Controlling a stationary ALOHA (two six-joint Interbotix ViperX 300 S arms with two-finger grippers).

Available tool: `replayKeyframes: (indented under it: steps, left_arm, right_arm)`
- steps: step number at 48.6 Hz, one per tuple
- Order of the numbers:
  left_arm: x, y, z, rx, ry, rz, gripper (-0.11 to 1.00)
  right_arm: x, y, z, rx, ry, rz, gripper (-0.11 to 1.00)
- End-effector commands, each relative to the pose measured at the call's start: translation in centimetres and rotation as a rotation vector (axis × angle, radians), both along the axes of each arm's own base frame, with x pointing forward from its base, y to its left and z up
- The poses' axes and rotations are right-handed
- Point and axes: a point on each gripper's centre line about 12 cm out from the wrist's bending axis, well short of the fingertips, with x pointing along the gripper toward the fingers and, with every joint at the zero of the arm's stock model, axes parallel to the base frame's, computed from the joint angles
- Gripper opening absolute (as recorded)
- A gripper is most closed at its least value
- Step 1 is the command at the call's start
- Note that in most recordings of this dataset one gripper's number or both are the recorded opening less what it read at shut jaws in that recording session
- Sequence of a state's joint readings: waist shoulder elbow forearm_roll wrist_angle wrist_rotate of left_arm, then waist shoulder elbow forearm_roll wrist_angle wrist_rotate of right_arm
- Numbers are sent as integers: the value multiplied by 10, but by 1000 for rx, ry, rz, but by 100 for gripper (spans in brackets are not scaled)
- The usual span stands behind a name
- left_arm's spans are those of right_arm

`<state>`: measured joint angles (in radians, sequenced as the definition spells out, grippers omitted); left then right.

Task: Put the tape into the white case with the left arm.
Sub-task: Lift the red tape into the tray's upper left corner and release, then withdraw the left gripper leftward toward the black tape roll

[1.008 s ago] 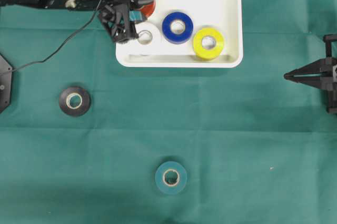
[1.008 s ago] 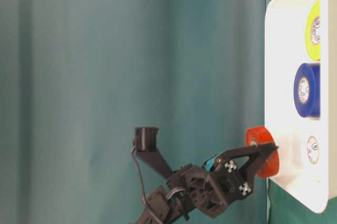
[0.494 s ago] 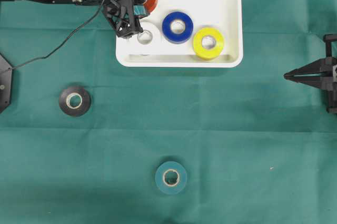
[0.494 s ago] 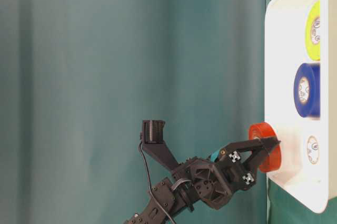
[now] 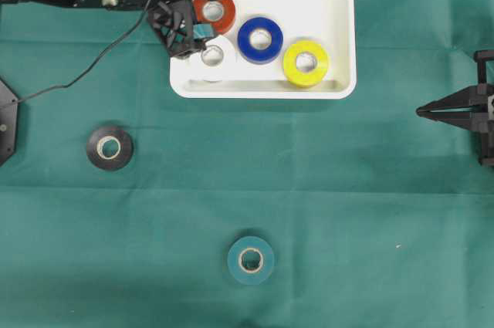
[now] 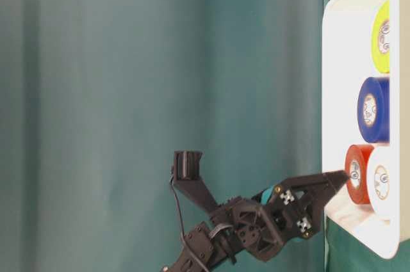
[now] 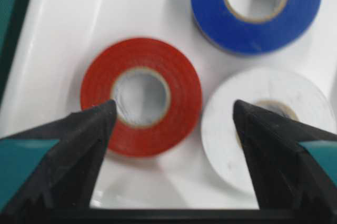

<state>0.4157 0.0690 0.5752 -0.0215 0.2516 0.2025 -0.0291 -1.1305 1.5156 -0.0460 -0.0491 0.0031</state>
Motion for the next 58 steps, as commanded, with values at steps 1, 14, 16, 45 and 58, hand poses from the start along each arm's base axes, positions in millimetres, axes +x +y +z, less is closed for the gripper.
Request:
replayKeyframes:
  steps: [1,14,16,45,58]
  left_arm:
    - [-4,-5,22,22,-54,-6,88]
    - [-44,-31,38,35,-85,-31,88]
    - [-49,-36,40,37,-91,-37,88]
    - [-111,-80,44,42,-127,-102,88]
    - [-140,-91,44,52,-156,-112,88]
  right_arm:
    - [2,0,4,-2,-12,1,-9]
    - [2,0,4,-2,-12,0,-9]
    - [2,0,4,-2,-12,1,-9]
    - [2,0,4,-2,-14,1,-9]
    - [2,0,5,-2,-15,1,-9]
